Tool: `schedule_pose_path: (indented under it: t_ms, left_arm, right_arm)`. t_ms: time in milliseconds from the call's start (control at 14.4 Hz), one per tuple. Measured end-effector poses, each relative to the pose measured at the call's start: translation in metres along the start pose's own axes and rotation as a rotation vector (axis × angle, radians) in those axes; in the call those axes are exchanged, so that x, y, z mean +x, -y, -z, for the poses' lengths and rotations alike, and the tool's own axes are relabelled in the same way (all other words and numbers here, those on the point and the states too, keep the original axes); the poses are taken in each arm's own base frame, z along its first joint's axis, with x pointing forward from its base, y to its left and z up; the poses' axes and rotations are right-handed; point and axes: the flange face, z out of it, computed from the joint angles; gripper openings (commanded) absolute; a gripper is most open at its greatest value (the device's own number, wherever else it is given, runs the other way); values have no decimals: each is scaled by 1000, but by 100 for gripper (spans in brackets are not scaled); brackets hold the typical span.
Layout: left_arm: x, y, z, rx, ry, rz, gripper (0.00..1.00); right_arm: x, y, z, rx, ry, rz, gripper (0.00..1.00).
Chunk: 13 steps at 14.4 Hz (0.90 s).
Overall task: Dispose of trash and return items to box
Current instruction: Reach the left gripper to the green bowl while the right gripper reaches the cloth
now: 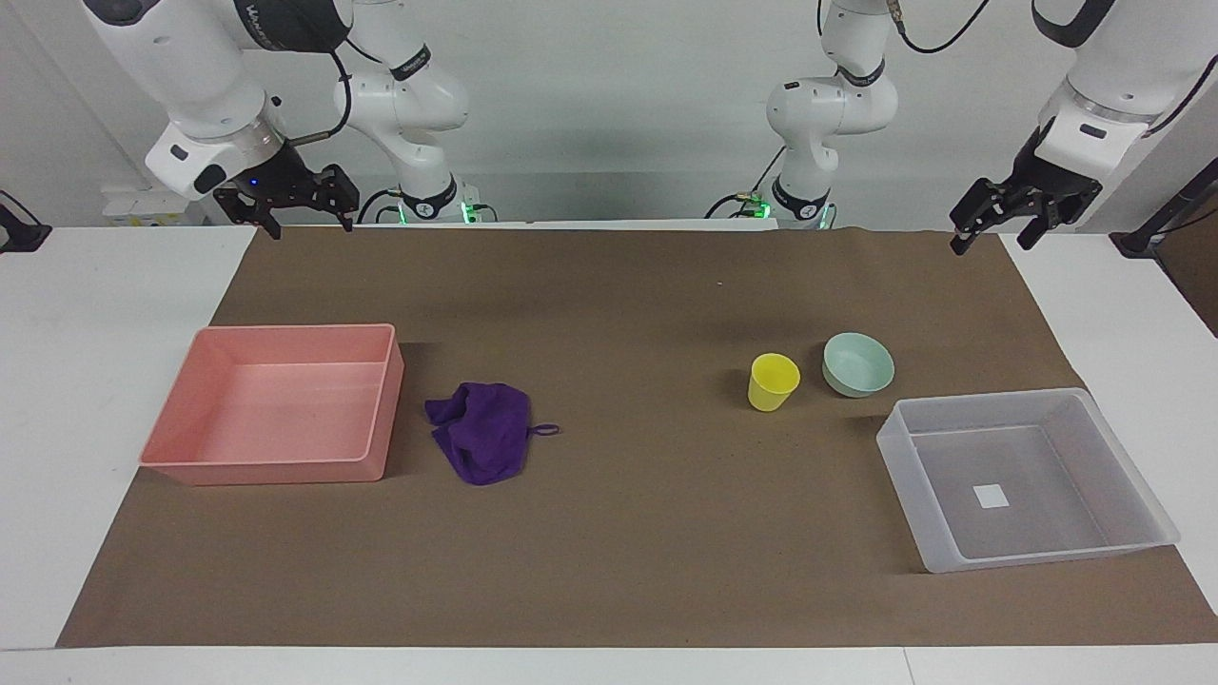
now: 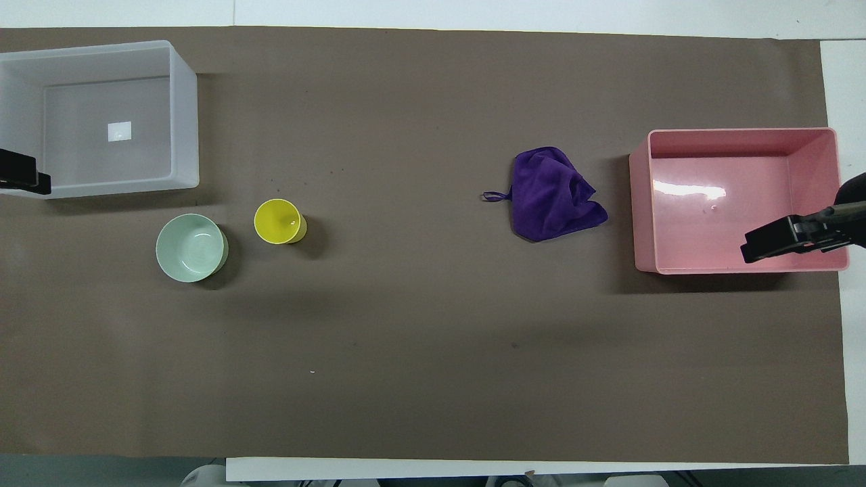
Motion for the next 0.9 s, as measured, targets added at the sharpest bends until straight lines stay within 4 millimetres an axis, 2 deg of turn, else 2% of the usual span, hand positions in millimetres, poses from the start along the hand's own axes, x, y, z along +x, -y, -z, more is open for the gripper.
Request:
schedule_pose_path:
  t_ms: [208,346,485,692,762,900]
  left_arm:
    - [1,0,-2,0,3,-2,100]
    - [6,-2,-14,-1,-21,2,100]
    - [12,-16,-49,-5,-45,37,100]
    - [7,-56,-121,-5,-32,46,100]
    - [3,-62,-140,-2,-16,43,100]
    - [-4,-59,-173,5,16,58,100]
  right_arm:
    - [6,3,5,4,-56,13,99]
    - [10,6,7,1,-82,20,99]
    - [10,7,6,2,-81,23,99]
    - [12,7,4,2,-87,23,99]
    - [15,8,1,5,-97,25,99]
    - [29,20,-13,30,-123,44,98]
